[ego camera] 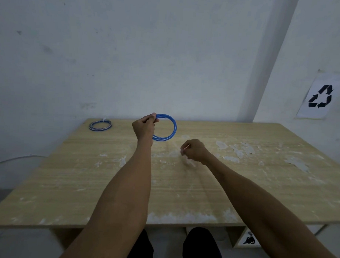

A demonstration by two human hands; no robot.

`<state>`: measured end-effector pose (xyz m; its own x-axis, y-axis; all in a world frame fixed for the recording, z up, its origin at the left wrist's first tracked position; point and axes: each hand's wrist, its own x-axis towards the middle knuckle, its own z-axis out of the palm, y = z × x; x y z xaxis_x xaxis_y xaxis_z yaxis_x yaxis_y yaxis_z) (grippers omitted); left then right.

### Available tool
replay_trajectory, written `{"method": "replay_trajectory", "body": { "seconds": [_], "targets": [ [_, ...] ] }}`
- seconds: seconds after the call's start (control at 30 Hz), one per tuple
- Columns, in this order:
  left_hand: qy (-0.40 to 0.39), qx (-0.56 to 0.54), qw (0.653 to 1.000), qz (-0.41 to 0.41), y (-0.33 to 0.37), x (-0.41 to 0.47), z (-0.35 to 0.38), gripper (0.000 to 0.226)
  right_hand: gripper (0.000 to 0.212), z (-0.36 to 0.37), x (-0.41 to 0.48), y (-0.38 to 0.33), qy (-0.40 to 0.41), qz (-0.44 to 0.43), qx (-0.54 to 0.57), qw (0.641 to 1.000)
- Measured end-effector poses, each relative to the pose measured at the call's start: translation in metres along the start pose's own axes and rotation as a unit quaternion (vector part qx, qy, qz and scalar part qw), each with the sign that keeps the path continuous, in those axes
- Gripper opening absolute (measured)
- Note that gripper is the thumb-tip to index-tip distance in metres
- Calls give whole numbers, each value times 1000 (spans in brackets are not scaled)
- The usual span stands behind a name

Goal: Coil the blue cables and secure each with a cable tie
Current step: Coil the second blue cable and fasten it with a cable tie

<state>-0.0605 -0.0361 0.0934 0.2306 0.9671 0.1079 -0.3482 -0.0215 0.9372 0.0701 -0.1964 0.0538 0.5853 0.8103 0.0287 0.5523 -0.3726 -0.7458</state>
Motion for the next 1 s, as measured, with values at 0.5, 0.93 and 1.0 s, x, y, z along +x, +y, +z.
{"method": "replay_trajectory", "body": {
  "seconds": [0.5, 0.93, 1.0],
  "targets": [
    [-146, -9, 987, -65, -12, -9, 23, 24, 47, -43, 28, -26, 48, 85, 523, 847],
    [-107, 16, 993, -38, -21, -9, 28, 20, 37, -45, 26, -38, -78, 52, 502, 860],
    [-96, 24, 995, -31, -21, -8, 27, 18, 40, -46, 27, -38, -95, 16, 437, 894]
  ]
}}
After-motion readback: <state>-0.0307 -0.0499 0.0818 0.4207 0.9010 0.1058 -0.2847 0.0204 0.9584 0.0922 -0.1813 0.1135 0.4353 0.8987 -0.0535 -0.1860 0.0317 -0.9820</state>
